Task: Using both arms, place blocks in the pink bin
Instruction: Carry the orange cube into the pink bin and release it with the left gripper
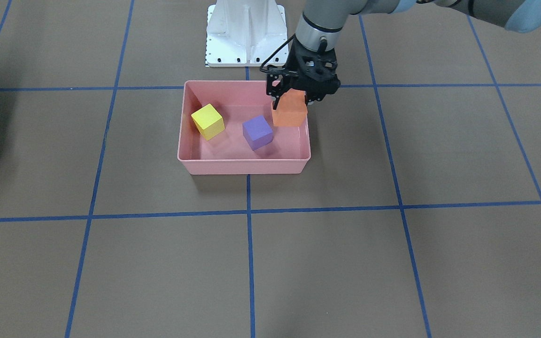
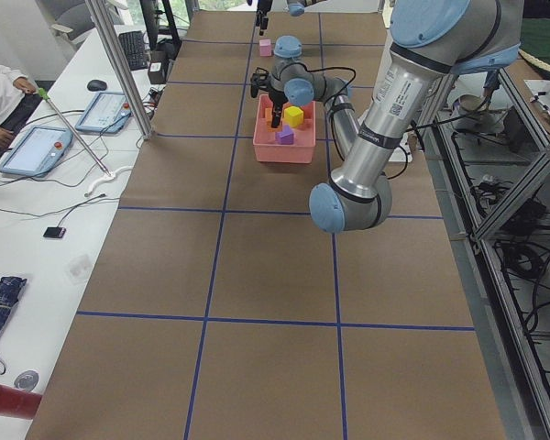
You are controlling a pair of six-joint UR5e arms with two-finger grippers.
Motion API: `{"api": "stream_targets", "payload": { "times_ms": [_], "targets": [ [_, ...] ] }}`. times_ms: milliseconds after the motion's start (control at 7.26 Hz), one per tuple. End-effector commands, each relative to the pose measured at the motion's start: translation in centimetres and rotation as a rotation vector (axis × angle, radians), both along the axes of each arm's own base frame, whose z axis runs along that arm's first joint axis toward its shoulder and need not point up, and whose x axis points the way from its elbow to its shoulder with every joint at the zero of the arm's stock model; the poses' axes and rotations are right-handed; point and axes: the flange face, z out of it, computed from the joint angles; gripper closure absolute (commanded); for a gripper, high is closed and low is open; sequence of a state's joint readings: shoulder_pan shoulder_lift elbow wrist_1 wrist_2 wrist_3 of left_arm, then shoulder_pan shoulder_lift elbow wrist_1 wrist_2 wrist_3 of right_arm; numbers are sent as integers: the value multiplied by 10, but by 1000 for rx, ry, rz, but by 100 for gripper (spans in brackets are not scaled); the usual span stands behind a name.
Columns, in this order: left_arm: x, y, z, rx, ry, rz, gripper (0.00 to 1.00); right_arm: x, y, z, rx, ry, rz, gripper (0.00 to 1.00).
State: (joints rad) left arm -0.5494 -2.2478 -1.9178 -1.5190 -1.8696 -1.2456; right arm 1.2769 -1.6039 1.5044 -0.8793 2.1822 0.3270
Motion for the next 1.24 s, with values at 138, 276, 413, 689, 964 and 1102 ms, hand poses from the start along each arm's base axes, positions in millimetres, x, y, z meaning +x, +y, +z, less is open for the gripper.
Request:
{"api": "stream_targets", "payload": {
  "times_ms": [138,276,413,689,964,1102],
  "targets": [
    [23,9,-15,15,-1,-2,0,-14,-7,-12,-47,-48,74,0],
    [23,9,-15,16,0,-3,0,-18,6,-10,-64,-94,127,1],
    [22,9,-15,15,-2,-5,0,-24,22,4,-47,-112,131,1],
    [22,9,-14,15,-2,-5,0,-29,48,19,-32,-120,172,1],
    [22,10,-14,15,-2,-3,0,-43,52,26,-38,-94,180,1],
    [22,10,-14,15,-2,-3,0,-47,58,33,-27,-93,173,1]
  ]
}}
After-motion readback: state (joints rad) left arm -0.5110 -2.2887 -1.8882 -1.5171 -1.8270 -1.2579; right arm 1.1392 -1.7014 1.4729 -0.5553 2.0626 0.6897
